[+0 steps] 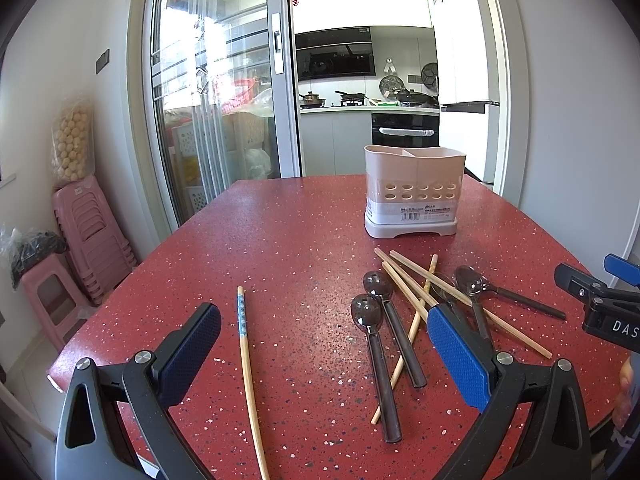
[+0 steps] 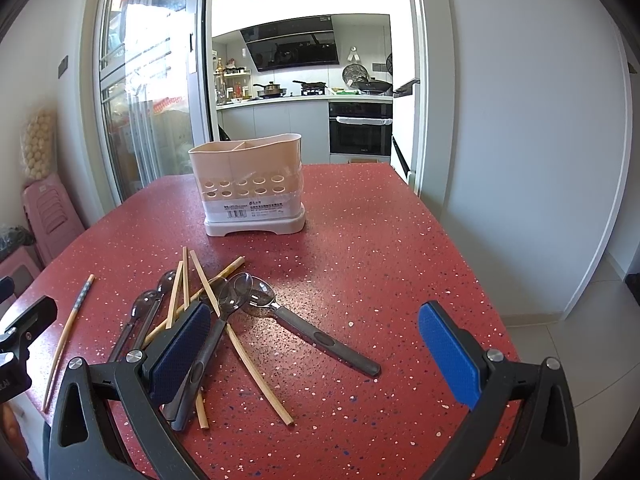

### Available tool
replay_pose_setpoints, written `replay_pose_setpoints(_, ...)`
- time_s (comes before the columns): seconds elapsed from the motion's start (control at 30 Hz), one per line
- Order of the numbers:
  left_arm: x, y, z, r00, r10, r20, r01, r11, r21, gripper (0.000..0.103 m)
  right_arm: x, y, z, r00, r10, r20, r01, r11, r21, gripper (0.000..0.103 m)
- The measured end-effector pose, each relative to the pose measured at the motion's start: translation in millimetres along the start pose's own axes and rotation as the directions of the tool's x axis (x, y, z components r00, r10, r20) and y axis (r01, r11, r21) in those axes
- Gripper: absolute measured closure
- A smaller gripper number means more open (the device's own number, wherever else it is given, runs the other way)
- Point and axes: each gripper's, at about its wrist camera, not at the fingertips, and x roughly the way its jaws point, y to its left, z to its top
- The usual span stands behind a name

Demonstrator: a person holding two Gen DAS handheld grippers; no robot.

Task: Organize utensils
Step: 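Grasp a metal spoon with the right tool while the left tool grasps the blue-patterned chopstick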

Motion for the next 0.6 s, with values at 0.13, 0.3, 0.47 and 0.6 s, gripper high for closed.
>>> replay_pose_setpoints(0.13, 7, 1, 2, 1.000, 0.002, -0.026, -0.002, 1.000, 0.001, 0.000, 4, -1, 4, 1.000, 0.017, -0.020, -0.017, 1.000, -0.007, 0.000)
replay_pose_setpoints(0.3, 32, 19, 10, 0.990, 0.010, -0.137, -0.010, 1.000, -0.001, 0.000, 23, -5, 19, 0.990, 0.070, -0.123, -0.078, 0.995, -0.062, 0.000)
replay_pose_setpoints(0.47, 71, 53, 16, 0.957, -0.033, -0.287, 0.012, 0.997, -0.073, 0.000, 59, -6, 36, 0.946, 0.115, -0.304, -0.174, 0.969, -0.176, 0.000)
replay_pose_setpoints(0.6, 101, 73, 14, 0.918, -0.019, -0.396, -0.007, 0.998, -0.065, 0.000, 86, 7, 42, 0.899, 0.082, -0.430, -0.244, 0.909, -0.337, 0.000)
